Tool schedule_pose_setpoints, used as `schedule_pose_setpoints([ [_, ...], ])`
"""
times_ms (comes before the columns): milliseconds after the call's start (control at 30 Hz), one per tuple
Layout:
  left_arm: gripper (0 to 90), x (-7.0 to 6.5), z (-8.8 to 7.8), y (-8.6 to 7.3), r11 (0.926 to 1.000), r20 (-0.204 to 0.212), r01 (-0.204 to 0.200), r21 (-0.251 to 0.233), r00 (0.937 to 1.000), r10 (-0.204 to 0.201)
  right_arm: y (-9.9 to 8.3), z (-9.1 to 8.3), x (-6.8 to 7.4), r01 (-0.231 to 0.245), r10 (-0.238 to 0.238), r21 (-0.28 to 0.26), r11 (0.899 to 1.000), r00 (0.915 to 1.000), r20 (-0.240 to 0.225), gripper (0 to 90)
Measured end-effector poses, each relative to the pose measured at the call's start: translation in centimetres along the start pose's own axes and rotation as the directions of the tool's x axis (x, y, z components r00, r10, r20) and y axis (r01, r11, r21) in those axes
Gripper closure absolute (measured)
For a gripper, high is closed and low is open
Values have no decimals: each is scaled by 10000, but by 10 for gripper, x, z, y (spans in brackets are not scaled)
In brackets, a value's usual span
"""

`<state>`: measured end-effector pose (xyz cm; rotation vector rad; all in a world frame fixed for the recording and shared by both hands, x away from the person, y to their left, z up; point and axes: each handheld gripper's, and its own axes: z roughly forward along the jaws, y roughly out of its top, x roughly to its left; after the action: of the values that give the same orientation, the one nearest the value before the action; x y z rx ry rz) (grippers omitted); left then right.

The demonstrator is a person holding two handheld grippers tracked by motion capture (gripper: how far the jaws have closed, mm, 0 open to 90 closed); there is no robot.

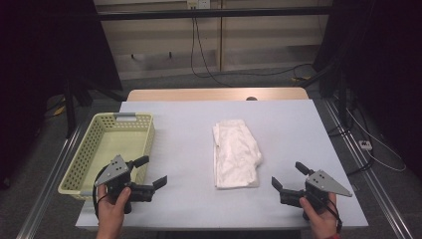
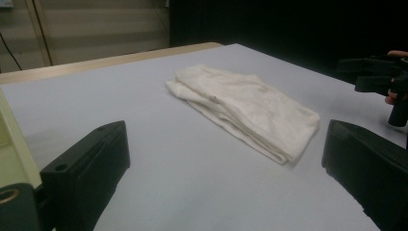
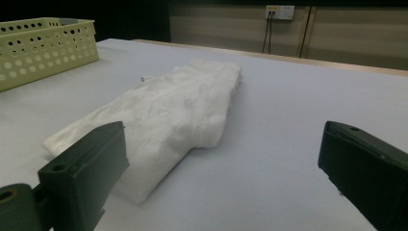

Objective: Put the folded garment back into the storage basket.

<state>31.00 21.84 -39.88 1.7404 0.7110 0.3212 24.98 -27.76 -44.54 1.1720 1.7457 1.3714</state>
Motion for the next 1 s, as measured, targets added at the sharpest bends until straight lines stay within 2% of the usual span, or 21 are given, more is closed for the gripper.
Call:
schedule_pose_setpoints([
  [367, 28, -10, 16, 13, 9999, 466, -123, 0, 9988, 123, 0, 0, 1, 78, -78, 6, 10000, 10000, -26, 23],
  [667, 28, -21, 46, 30, 9998, 919, 125, 140, 9957, -137, 0, -1, -1, 51, -51, -23, 10000, 10000, 36, 23],
  [800, 28, -24, 63, 37, 9984, 1106, 541, 142, 9923, -553, 0, -1, -2, 17, -17, -26, 10000, 10000, 50, 23],
  [867, 28, -26, 74, 41, 9983, 1018, 528, 264, 9933, -552, 0, -2, -3, -26, 26, -34, 10000, 10000, 77, 23],
  [900, 28, -26, 74, 41, 9983, 1018, 528, 264, 9933, -552, 0, -2, -3, -26, 26, -34, 10000, 10000, 77, 23],
  [1000, 33, -28, 86, 43, 9983, 1129, 342, 468, 9928, -393, 0, -2, -4, -34, 34, -19, 10000, 10000, 55, 23],
])
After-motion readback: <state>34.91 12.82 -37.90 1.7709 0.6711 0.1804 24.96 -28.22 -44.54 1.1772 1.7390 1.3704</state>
